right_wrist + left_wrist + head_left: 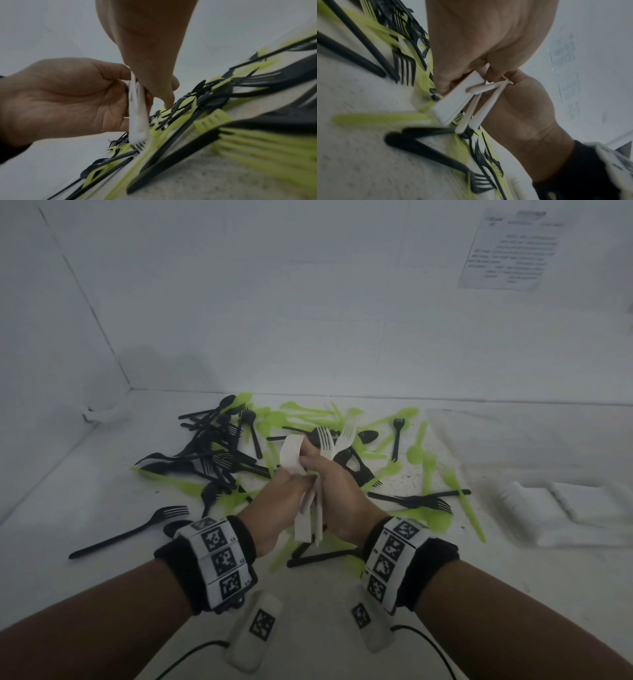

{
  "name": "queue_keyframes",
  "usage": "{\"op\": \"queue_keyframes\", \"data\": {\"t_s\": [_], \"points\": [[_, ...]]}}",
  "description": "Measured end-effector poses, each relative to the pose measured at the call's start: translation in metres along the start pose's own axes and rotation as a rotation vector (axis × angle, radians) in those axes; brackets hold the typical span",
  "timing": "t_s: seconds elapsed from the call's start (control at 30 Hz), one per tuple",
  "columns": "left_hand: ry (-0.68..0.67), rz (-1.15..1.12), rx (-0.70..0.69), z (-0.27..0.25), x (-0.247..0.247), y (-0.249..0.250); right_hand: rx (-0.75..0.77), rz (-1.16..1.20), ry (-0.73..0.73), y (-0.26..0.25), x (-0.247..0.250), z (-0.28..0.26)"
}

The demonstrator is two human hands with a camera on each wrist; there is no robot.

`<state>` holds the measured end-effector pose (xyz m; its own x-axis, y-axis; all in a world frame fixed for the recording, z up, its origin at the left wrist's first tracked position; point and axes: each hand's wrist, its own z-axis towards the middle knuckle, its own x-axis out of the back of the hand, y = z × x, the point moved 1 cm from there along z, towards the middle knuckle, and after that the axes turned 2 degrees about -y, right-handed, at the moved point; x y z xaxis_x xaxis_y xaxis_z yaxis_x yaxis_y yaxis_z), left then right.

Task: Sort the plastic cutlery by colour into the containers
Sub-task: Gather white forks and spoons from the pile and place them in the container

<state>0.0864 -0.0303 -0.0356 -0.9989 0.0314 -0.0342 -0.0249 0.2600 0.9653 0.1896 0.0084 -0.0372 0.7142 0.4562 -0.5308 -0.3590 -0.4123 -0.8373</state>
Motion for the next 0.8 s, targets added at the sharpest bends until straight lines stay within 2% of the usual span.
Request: {"op": "queue_keyframes", "data": {"t_s": [0.07,0.2,0.27,0.33,0.43,0.5,0.63,0.8], "points": [[0.068,-0.029,0.023,0.004,0.014,-0.002,0.015,-0.036,0.114,0.004,-0.002,0.003],[0.17,-0.183,0.049,0.012,0.042,-0.002,0.209,-0.204,0.555,0.015,0.01,0.013],[0.191,-0.229,0.05,0.014,0.054,0.0,0.2,-0.203,0.652,0.017,0.014,0.013],[0.187,-0.257,0.034,0.017,0.061,0.002,0.105,-0.234,0.622,0.018,0.013,0.012],[0.161,-0.278,0.016,0.019,0.065,0.003,0.056,-0.264,0.459,0.018,0.004,0.013],[0.135,-0.255,-0.004,0.02,0.062,0.003,0.085,-0.371,0.415,0.019,-0.005,0.016],[0.046,-0.213,-0.03,0.019,0.054,0.006,0.216,-0.352,0.35,0.02,-0.02,0.016],[0.002,-0.182,-0.035,0.026,0.052,0.007,0.342,-0.424,0.382,0.021,-0.021,0.016]]}}
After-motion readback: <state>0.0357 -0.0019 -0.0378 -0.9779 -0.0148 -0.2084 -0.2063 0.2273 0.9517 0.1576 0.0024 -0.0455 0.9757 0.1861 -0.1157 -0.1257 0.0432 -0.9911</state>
